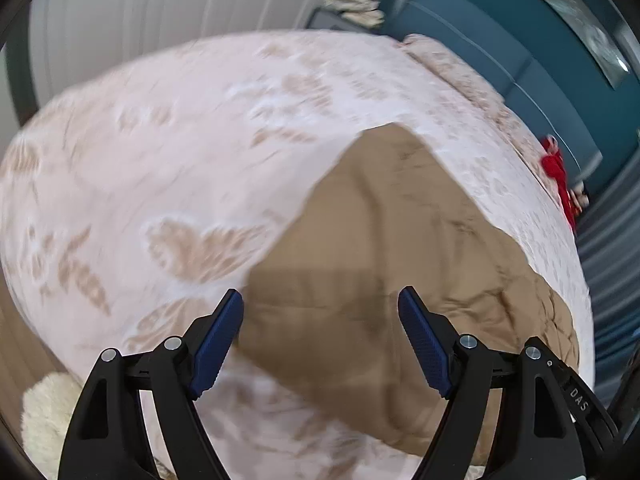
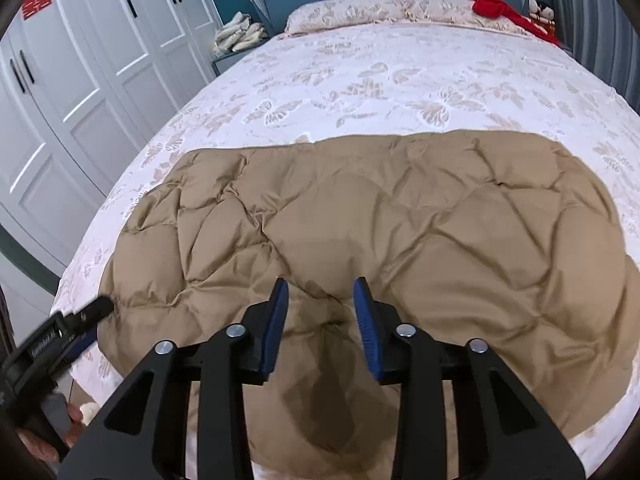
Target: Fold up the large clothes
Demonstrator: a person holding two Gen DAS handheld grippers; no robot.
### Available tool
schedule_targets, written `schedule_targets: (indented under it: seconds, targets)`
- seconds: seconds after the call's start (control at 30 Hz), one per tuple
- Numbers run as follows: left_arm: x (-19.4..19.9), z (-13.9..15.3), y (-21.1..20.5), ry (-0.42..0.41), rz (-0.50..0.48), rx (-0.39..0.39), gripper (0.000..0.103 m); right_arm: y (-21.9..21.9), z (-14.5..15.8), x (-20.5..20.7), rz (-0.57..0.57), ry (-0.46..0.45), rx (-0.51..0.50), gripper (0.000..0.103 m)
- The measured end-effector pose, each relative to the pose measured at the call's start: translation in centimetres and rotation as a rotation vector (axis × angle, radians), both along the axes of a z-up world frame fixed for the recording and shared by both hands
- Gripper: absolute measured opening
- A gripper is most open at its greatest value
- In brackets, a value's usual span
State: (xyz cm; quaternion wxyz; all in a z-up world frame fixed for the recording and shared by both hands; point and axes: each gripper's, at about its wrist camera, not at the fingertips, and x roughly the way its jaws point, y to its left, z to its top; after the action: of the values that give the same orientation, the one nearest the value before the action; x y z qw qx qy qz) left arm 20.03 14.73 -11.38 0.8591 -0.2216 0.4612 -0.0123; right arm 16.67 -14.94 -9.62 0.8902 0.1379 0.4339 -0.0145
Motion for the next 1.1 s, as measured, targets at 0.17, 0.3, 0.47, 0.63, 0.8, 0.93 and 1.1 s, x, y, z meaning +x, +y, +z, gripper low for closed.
schedule_targets:
  seconds: [0.17,0.3,0.47,0.63,0.8,0.93,1.1]
  targets:
    - [-1.0,-0.4,1.0,0.012,0.02,-0.037,0.077,0.1,-2.0,1.4,-0.024,0.07,0.051,0.017]
    - [-2.7,0.7,2.1,-0.006,0.036,-0.083,0.077,0.0,-3.1,1.9,-0.02,0.096,0.054,0.016]
    - [-1.9,-1.7,2.0,0.062,-0.002,-0.145,0.077,0.1,-4.2,2.3,-0.014,0.107,0.051,0.016]
    - [-0.3,-3.6,1.5,0.105,0.003,-0.325,0.079,0.5,-4.6,2.4,0.005,0.11,0.016,0.016]
    - [0.9,-3.7,0.5,0.087,-0.003,-0.37,0.079,0.6,-5.0,2.7,0.011,0.106,-0.002,0.016]
    - [1.0,-2.0,-1.0,0.055,-0.066,-0.353,0.041,0.8,-5.0,2.8,0.014,0.103,-0.013,0.016]
    - [0.2,2.7,-2.9,-0.036,-0.175,-0.25,0.017,0.3,-2.4,0.9,0.005,0.09,0.008,0.017]
